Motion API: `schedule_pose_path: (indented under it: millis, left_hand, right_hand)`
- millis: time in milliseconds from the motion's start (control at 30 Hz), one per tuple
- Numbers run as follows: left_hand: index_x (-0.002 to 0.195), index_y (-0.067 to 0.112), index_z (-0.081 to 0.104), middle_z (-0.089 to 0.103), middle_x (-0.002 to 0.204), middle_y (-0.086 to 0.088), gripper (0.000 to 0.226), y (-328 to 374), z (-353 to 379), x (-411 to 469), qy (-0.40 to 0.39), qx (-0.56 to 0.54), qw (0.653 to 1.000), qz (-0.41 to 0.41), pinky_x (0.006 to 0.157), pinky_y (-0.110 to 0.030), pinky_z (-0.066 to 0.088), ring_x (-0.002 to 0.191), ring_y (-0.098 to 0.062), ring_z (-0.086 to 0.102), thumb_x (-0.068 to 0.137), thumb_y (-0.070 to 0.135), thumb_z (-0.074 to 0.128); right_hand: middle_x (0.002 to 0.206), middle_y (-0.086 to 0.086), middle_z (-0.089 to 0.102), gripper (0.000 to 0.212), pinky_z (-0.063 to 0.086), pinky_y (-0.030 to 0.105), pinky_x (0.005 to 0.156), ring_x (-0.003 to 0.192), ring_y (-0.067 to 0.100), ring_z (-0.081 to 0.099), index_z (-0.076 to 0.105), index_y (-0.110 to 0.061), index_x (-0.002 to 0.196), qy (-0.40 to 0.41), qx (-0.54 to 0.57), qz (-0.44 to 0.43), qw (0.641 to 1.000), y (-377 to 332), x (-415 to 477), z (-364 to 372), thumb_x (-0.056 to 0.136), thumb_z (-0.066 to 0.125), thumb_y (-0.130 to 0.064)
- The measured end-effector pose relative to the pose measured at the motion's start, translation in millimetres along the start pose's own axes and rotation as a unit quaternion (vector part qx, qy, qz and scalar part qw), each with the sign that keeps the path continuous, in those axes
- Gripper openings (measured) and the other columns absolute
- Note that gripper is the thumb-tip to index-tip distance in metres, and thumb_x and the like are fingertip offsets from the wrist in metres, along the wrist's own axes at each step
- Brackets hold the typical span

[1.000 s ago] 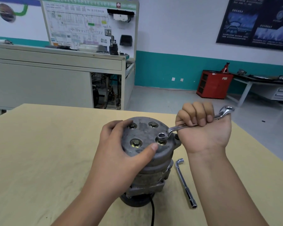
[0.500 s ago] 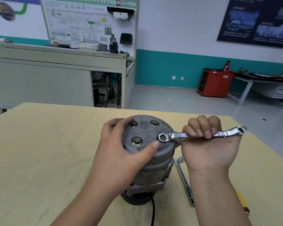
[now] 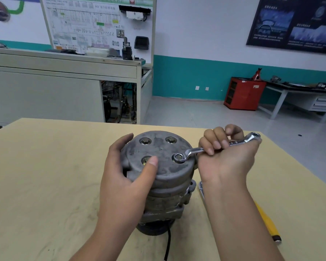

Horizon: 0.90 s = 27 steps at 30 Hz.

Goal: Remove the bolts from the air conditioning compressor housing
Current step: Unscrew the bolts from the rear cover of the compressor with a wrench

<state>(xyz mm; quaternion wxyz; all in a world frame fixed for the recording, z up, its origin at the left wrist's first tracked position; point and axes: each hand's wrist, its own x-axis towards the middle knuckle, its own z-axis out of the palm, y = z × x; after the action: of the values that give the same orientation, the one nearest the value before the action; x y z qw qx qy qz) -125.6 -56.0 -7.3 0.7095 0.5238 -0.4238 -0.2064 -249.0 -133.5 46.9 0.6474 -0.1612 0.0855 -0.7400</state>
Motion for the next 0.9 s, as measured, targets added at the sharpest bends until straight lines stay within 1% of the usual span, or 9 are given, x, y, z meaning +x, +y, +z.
schedule_pose_path:
  millis: [133,233,300,367,467,567,667,833,900]
  left_hand:
    - [0.112,0.048,0.052,0.056,0.106,0.034,0.047,-1.6,-0.4,-0.3,-0.005,0.004,1.0,0.001,0.066,-0.002,0.044,0.095,0.01,0.058,0.066,0.043,0.064]
    - [0.108,0.05,0.052,0.057,0.106,0.026,0.044,-3.0,1.4,-1.0,-0.01,0.007,1.0,0.004,0.069,-0.007,0.046,0.097,0.005,0.06,0.067,0.043,0.064]
    - [0.108,0.048,0.053,0.059,0.104,0.027,0.044,-5.1,2.9,-1.9,-0.002,-0.006,1.0,0.011,0.069,-0.007,0.047,0.096,0.005,0.06,0.066,0.042,0.065]
    - [0.112,0.044,0.053,0.061,0.103,0.031,0.053,-6.1,3.3,-2.5,0.003,-0.03,0.999,0.018,0.067,-0.005,0.046,0.095,0.007,0.061,0.062,0.044,0.069]
    - [0.12,0.045,0.048,0.059,0.109,0.035,0.068,-6.4,1.5,-2.2,-0.022,-0.06,0.998,0.02,0.07,-0.005,0.047,0.098,0.008,0.061,0.056,0.052,0.067]
    - [0.111,0.051,0.046,0.061,0.107,0.029,0.059,-7.5,-1.2,-2.0,-0.063,-0.064,0.996,0.018,0.067,-0.01,0.05,0.092,0.001,0.065,0.056,0.051,0.067]
    - [0.105,0.053,0.047,0.06,0.106,0.029,0.052,-7.8,-3.4,-0.4,-0.08,-0.041,0.996,0.027,0.066,-0.01,0.049,0.091,0.002,0.065,0.057,0.052,0.065]
    - [0.103,0.051,0.05,0.059,0.108,0.024,0.051,-8.7,-1.2,-2.4,-0.075,-0.033,0.996,0.034,0.068,-0.009,0.048,0.095,0.0,0.063,0.055,0.05,0.066]
    - [0.104,0.05,0.05,0.059,0.111,0.02,0.052,-10.3,0.3,-3.9,-0.071,-0.027,0.997,0.035,0.071,-0.012,0.049,0.098,-0.003,0.063,0.054,0.051,0.066]
  right_hand:
    - [0.041,-0.004,0.024,0.065,0.021,0.014,0.033,0.034,0.009,0.024,0.047,-0.011,0.067,-0.026,0.005,0.027,0.999,-1.7,1.2,-2.5,0.098,0.012,-0.057]
    - [0.044,-0.004,0.027,0.06,0.023,0.014,0.034,0.035,0.008,0.027,0.052,-0.012,0.078,0.007,0.005,-0.015,1.0,-3.7,-0.3,-1.9,0.099,0.016,-0.055]
    - [0.045,-0.004,0.028,0.056,0.023,0.014,0.035,0.036,0.008,0.027,0.052,-0.014,0.081,0.015,-0.006,-0.051,0.999,-2.9,-2.7,-1.4,0.1,0.017,-0.053]
    - [0.046,-0.004,0.026,0.055,0.022,0.015,0.036,0.038,0.009,0.025,0.049,-0.015,0.078,0.006,-0.016,-0.063,0.998,-2.3,-4.5,-1.7,0.1,0.016,-0.053]
    - [0.045,-0.004,0.023,0.057,0.021,0.015,0.036,0.036,0.01,0.021,0.039,-0.016,0.066,-0.006,-0.023,-0.04,0.999,-4.9,-2.5,-1.9,0.099,0.015,-0.056]
    - [0.043,-0.004,0.019,0.06,0.018,0.013,0.035,0.034,0.011,0.017,0.032,-0.016,0.06,-0.006,-0.037,-0.019,0.999,-7.7,2.3,-2.2,0.097,0.014,-0.059]
    - [0.043,-0.004,0.018,0.06,0.016,0.014,0.034,0.033,0.011,0.016,0.029,-0.016,0.059,0.006,-0.05,-0.009,0.999,-8.1,8.5,-2.3,0.097,0.013,-0.059]
    - [0.042,-0.005,0.017,0.061,0.015,0.013,0.033,0.031,0.01,0.016,0.027,-0.016,0.056,0.03,-0.078,0.019,0.996,-9.2,20.2,1.5,0.098,0.013,-0.058]
    - [0.041,-0.005,0.017,0.061,0.015,0.013,0.032,0.031,0.01,0.015,0.026,-0.016,0.056,0.037,-0.091,0.031,0.995,-10.0,24.0,2.9,0.098,0.013,-0.058]
